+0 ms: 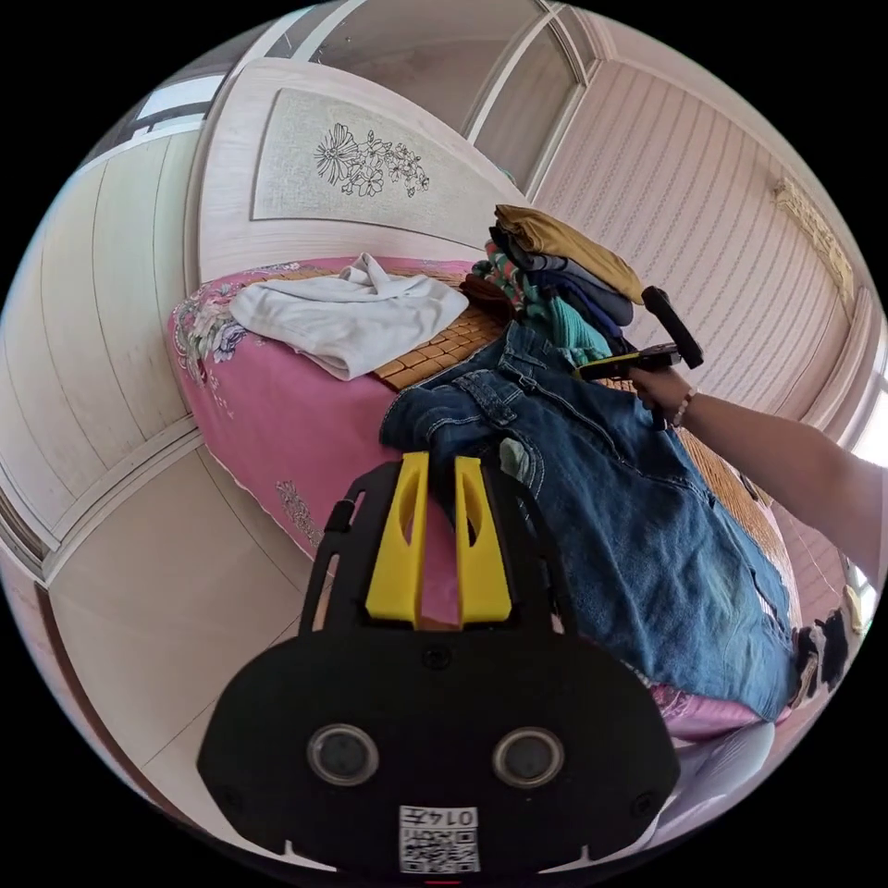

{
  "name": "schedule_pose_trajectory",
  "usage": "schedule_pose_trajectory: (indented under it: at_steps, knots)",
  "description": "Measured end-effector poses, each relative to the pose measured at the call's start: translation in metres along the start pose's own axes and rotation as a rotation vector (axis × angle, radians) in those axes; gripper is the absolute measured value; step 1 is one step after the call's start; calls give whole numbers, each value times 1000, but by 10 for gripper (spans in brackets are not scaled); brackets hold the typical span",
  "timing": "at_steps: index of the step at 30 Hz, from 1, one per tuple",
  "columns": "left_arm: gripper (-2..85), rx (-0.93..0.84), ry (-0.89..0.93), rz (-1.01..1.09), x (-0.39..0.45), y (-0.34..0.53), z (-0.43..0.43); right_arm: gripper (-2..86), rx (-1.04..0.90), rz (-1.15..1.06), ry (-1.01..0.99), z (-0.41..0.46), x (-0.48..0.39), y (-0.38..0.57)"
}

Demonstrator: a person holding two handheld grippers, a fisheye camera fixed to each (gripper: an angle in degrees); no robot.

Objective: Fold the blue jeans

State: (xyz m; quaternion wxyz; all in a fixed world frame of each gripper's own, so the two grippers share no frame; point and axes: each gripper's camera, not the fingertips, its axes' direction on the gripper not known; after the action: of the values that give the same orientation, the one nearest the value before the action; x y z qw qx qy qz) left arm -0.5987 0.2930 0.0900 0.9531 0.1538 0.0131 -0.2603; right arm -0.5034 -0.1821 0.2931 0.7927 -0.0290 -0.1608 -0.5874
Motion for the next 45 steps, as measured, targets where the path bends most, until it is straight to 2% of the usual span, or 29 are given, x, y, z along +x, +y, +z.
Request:
schedule_pose_trajectory:
  at_steps: [4,6,8,10,13,17,19,24,27,30,32,36,39,43,45]
  knots:
    - [13,120,54,-46,-6,-7,-31,0,64,-39,48,-25,-1,-12]
    - [12,161,4,-53,-5,-9,-34,2,94,-6,9,-33,7,-26]
    - [21,115,-120,-39,-4,-9,-18,9,67,-12,18,-22,5,-32]
    - [42,-16,-134,-86,-13,-4,10,22,-3,-1,24,-5,3,-32]
    - [63,10,-151,-60,-5,-2,-5,85,-33,51,21,-11,12,-4]
    - [65,81,-188,54,22,4,-42,129,171,210,-216,-92,48,137]
    - [65,59,-155,178,53,10,-53,125,212,285,-208,-127,53,228]
    - [66,-42,16,441,147,20,-42,112,1,677,94,-200,47,514]
    - [66,-93,171,567,219,18,-22,110,-182,930,216,-225,50,640]
    - [69,-109,255,702,300,14,-3,107,-190,1128,237,-243,58,726]
    - [66,-87,280,717,341,13,13,102,-188,1172,236,-242,64,757]
    - [66,-235,306,743,418,5,69,122,-278,1234,211,-217,82,801]
    - [67,-286,252,814,459,7,95,105,-158,1283,85,-218,89,829]
    - [67,-383,187,878,488,18,122,49,-126,1166,-11,-224,88,840]
    - [67,-402,144,904,494,21,130,37,-159,1116,43,-232,87,848]
